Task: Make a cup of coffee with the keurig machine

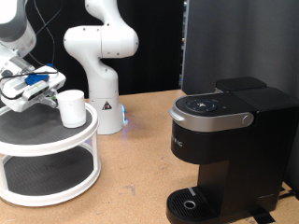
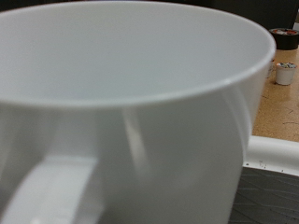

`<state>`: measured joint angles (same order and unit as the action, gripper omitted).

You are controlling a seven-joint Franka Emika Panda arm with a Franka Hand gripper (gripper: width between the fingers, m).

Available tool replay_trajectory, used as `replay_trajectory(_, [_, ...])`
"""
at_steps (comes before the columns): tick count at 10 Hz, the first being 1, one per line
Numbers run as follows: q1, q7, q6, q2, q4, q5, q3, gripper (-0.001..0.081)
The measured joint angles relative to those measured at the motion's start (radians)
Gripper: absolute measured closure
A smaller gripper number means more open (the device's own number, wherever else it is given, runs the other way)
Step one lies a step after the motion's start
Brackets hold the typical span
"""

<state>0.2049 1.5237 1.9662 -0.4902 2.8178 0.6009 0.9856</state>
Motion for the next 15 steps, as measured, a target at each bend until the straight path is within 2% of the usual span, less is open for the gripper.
replay_trajectory(2, [0.002,-0.046,-0.015,-0.012,-0.012,0.000,-0.011,0.0738])
replay_trajectory(6, [0.032,-0.187,-0.117,-0.088,-0.065,-0.001,-0.059,0.0738])
replay_trajectory(9, [0.048,-0.213,-0.153,-0.121,-0.083,-0.032,-0.079,0.0738])
replay_trajectory(10, [0.048,-0.214,-0.137,-0.120,-0.075,-0.014,-0.080,0.0738])
replay_trajectory(12, [0.037,-0.216,-0.065,-0.121,-0.037,0.080,-0.103,0.0738])
replay_trajectory(15, [-0.037,-0.217,0.073,-0.115,-0.002,0.229,-0.179,0.0738])
